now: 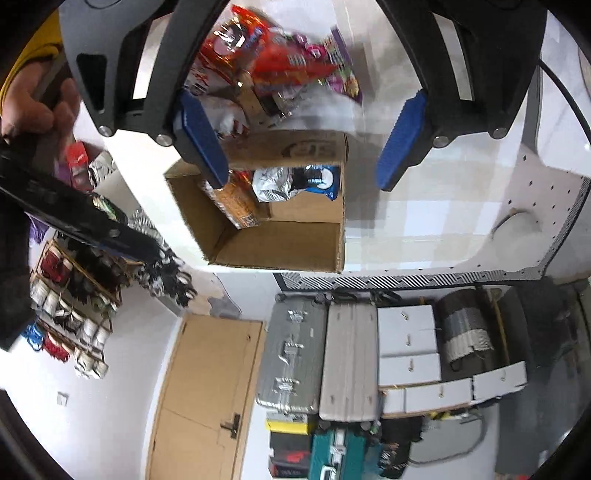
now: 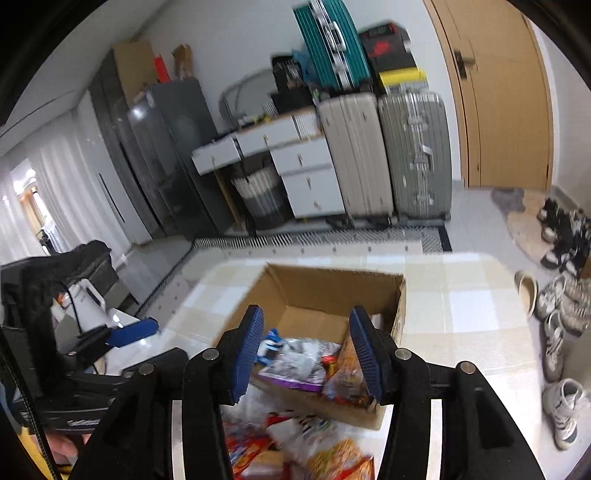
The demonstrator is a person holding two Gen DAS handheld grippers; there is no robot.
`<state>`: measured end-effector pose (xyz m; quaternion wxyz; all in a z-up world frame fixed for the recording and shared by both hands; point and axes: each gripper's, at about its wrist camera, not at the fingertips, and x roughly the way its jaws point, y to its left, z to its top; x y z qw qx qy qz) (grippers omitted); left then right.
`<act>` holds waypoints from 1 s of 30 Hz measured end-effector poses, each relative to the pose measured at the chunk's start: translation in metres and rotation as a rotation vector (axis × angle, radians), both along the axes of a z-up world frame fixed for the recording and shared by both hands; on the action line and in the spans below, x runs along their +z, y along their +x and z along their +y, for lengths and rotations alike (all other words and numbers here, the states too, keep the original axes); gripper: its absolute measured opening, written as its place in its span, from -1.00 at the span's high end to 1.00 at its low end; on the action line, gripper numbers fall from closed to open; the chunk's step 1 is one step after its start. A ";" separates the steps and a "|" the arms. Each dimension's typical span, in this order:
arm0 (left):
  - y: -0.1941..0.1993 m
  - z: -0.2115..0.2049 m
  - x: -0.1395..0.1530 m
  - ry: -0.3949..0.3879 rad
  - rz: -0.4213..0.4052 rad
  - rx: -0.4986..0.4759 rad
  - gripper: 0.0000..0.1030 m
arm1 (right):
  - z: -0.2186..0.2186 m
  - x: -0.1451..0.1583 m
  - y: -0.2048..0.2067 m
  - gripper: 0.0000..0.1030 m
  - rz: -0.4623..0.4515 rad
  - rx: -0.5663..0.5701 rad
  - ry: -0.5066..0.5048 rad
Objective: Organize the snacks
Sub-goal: 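Open both tools to drop the snacks into the box and withdraw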
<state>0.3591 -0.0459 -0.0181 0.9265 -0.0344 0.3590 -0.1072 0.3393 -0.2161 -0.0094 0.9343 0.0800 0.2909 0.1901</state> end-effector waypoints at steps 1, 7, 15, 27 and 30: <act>-0.015 0.000 0.007 -0.009 -0.016 0.009 -0.57 | 0.000 0.007 -0.014 0.03 -0.022 0.001 0.003; -0.088 -0.003 0.035 -0.012 -0.087 0.031 -0.63 | -0.002 0.038 -0.103 -0.43 -0.154 0.012 0.054; -0.190 0.008 0.066 -0.019 -0.186 0.077 -0.91 | 0.015 0.048 -0.218 -0.72 -0.320 0.031 0.025; -0.337 0.068 0.078 -0.029 -0.295 0.208 -0.99 | 0.017 0.029 -0.305 -0.83 -0.369 -0.017 0.015; -0.361 0.076 0.065 -0.013 -0.289 0.220 -0.99 | 0.019 0.019 -0.308 -0.84 -0.355 -0.021 0.011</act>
